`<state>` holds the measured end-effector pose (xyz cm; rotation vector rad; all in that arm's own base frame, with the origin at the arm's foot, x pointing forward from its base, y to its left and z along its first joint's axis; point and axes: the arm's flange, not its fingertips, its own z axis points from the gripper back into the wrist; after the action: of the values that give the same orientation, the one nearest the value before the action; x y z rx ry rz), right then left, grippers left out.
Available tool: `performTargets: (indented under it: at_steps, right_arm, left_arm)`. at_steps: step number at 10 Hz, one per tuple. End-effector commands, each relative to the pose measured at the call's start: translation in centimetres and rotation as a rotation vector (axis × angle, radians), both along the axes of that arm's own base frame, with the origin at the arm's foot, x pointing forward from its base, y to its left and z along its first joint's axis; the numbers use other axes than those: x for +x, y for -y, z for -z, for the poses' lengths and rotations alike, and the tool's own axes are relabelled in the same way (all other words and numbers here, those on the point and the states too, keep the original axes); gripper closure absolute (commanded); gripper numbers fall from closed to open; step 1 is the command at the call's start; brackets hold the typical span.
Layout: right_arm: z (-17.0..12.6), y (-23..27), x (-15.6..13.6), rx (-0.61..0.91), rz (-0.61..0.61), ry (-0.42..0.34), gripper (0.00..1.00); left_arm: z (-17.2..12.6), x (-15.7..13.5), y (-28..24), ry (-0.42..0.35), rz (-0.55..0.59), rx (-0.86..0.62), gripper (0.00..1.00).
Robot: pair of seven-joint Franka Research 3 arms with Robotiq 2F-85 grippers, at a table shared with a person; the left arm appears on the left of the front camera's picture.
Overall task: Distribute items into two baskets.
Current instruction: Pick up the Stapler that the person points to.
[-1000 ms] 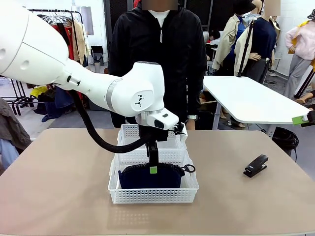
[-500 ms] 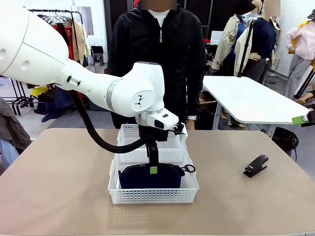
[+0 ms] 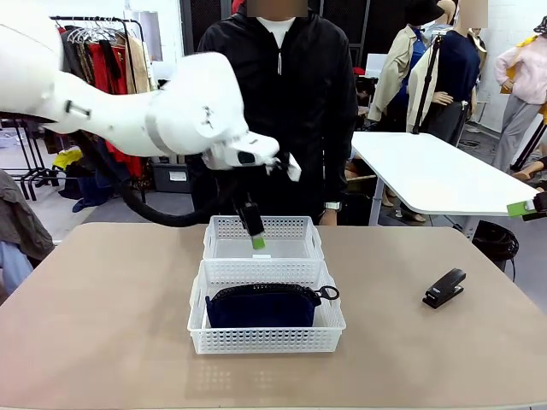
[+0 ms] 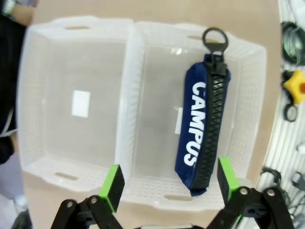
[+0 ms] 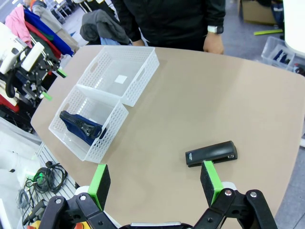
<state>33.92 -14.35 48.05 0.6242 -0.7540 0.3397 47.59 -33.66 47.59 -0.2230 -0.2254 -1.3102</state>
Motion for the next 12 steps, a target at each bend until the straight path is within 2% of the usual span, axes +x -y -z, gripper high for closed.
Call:
performTargets:
  at_steps: [1,3,5,7,9,10,12]
  right_arm:
    - [-0.1,-0.1,0.0,0.007,-0.002,0.009,0.0]
    - [-0.1,-0.1,0.0,0.007,-0.002,0.009,0.0]
    - [-0.1,-0.1,0.0,0.007,-0.002,0.009,0.0]
    - [-0.1,-0.1,0.0,0.007,-0.002,0.009,0.0]
    - [-0.1,-0.1,0.0,0.007,-0.002,0.009,0.0]
    - [-0.1,-0.1,0.0,0.007,-0.002,0.009,0.0]
    - [-0.1,-0.1,0.0,0.007,-0.002,0.009,0.0]
  left_arm:
    - [0.2,-0.6,-5.2,-0.023,-0.06,-0.115,0.0]
    - [0.3,-0.6,-10.0,-0.054,-0.156,-0.21,0.0]
    - [-0.1,-2.4,-15.7,-0.08,-0.224,-0.37,0.0]
    - [-2.1,-4.9,-20.4,-0.005,-0.335,-0.422,0.0]
    - [-3.6,-6.0,-25.9,0.059,-0.441,-0.491,0.0]
    - [-4.1,-5.8,-28.2,0.07,-0.485,-0.522,0.0]
    - [-4.6,-4.7,-31.4,0.039,-0.485,-0.579,0.0]
